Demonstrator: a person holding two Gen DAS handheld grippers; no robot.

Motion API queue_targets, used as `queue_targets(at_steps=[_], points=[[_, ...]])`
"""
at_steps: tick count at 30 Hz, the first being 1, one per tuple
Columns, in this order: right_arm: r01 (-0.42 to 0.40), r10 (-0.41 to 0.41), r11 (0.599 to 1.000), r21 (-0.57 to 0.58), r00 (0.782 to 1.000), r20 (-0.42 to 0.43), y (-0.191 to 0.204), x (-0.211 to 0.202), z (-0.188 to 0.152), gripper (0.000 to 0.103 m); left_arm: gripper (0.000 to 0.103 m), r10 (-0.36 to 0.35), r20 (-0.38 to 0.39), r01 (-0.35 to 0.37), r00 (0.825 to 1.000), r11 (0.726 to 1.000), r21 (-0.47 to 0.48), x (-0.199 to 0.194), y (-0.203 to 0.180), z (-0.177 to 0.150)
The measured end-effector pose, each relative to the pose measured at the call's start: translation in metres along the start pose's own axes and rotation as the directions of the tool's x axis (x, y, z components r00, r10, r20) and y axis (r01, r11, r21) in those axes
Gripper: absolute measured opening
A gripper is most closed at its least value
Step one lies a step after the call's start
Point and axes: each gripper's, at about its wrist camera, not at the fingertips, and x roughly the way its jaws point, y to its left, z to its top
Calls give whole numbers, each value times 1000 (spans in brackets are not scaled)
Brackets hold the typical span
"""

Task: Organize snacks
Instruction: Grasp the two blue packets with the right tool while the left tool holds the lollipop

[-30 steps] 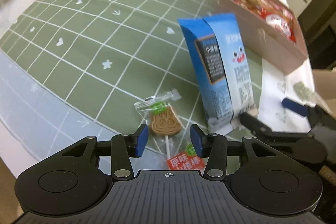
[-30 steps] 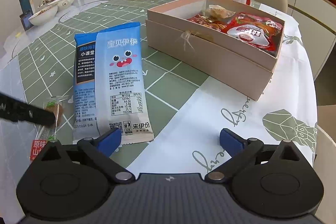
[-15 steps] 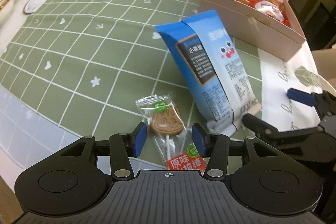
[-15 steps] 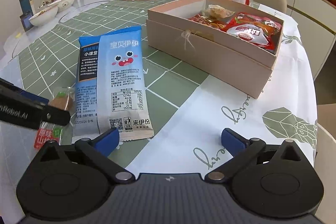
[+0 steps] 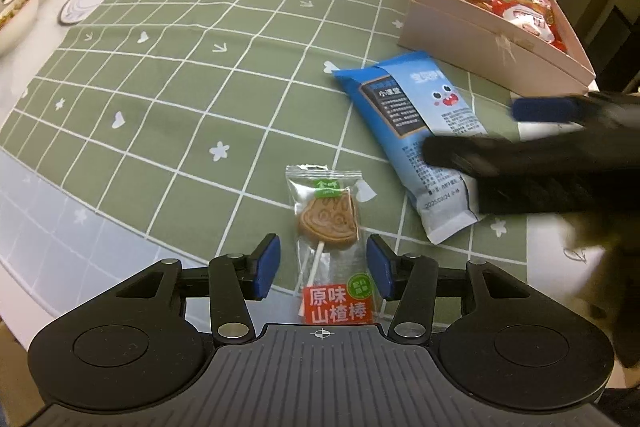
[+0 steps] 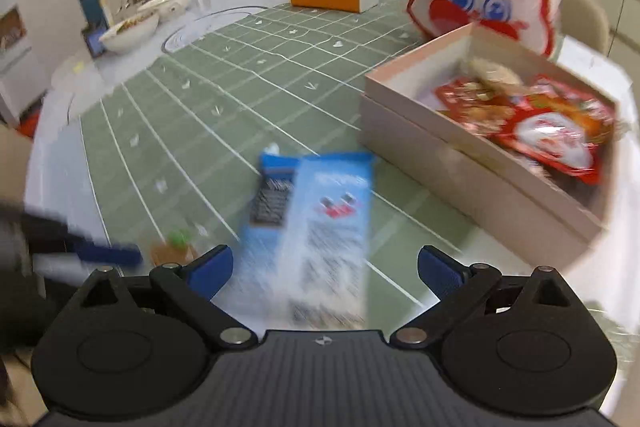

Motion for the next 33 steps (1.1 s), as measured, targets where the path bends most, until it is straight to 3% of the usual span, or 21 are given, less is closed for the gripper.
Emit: queue_targets(at_steps=[2, 4, 6, 10, 17, 23, 28, 33], points=[[2, -1, 1000, 29, 1000, -27, 4, 15, 7, 98, 54, -7, -3, 7, 1000, 1000, 16, 2, -1, 2], [21, -17, 999, 47, 997, -79, 8, 28, 8, 83, 54, -14, -3, 14, 1000, 999, 32, 2, 0, 1], [49, -45, 998, 43, 996, -75, 9, 24, 1, 80, 49, -32, 5, 31, 999, 998, 47, 1, 1, 0], [98, -89, 992, 83, 991, -104, 3, 6, -22, 80, 45, -109, 32, 106, 994, 991, 79, 2, 0, 0], [180, -171, 980, 84, 981, -96, 5, -23, -67, 83, 44, -133, 36, 123, 990, 969, 212, 4, -11, 2], [241, -232, 963, 119, 969, -84, 5, -17, -62, 86, 44, -151, 11, 144, 988, 962, 232, 6, -9, 4], [218, -204, 963, 159, 974, -97, 5, -28, -61, 77, 39, -178, 33, 166, 983, 957, 237, 5, -3, 0], [220, -203, 956, 193, 974, -103, 8, -49, -65, 77, 36, -266, 25, 248, 964, 926, 286, -1, -3, -13]])
